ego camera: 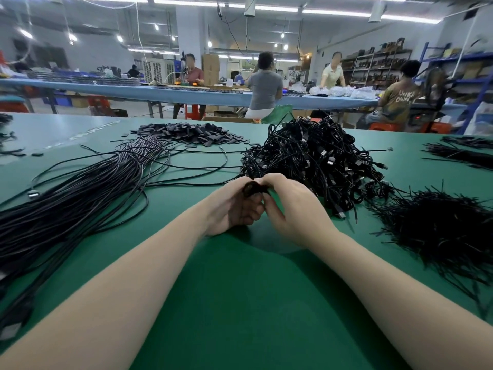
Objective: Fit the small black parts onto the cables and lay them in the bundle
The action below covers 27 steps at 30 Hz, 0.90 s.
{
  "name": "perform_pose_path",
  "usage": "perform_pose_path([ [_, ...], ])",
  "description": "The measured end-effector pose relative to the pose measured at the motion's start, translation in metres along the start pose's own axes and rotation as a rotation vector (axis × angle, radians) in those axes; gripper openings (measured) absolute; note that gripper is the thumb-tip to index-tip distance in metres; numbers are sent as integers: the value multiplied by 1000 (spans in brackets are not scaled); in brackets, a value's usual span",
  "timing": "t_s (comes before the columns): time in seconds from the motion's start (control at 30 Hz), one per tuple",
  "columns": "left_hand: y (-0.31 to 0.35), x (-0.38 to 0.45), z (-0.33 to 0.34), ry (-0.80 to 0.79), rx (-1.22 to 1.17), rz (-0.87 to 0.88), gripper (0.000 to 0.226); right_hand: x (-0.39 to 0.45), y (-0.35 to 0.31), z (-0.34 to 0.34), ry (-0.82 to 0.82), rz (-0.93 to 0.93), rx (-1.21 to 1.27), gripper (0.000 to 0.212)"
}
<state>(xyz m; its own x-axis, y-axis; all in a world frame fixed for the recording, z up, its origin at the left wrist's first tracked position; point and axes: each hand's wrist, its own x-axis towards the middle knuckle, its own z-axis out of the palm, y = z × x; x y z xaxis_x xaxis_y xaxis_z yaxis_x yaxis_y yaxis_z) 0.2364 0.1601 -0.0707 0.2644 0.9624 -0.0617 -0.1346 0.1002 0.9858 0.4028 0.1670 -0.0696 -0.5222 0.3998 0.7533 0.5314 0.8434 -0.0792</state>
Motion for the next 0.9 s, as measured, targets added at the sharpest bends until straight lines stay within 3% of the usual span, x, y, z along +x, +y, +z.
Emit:
perform_pose_path([
  [0.17, 0, 1, 1, 103, -33, 32, 57, 8, -10, -10, -2, -18, 39, 24],
  [0.27, -1, 5, 1, 145, -101, 33, 55, 26, -7, -21, 38, -144, -79, 24],
  [0.33, -4, 6, 0, 177, -131, 48, 51, 56, 4, -35, 125, -110, -184, 30],
  [0.4, -6, 6, 2, 194, -89, 61, 48, 95, 29, -49, 162, 184, -377, 40],
  [0.47, -8, 7, 5, 240, -66, 87, 44, 124, 49, -60, -22, 603, -531, 69],
  [0.5, -9, 7, 6, 298, -41, 131, 40, 130, 49, -58, -126, 703, -539, 79],
  [0.57, -13, 8, 8, 523, 147, 291, 29, 120, 39, -37, -250, 615, -514, 75],
  [0.63, -11, 6, 5, 776, 364, 451, 17, 82, 18, -5, -338, 464, -380, 59],
  [0.7, -3, 4, -8, 913, 559, 480, 17, 35, 1, 18, -412, 485, -252, 48],
  [0.8, 24, -1, -47, 959, 910, 359, 29, -4, 4, 33, -450, 606, -131, 44],
  [0.9, 57, -31, -111, 943, 1316, 14, 39, -6, 10, 32, -422, 614, -95, 40],
])
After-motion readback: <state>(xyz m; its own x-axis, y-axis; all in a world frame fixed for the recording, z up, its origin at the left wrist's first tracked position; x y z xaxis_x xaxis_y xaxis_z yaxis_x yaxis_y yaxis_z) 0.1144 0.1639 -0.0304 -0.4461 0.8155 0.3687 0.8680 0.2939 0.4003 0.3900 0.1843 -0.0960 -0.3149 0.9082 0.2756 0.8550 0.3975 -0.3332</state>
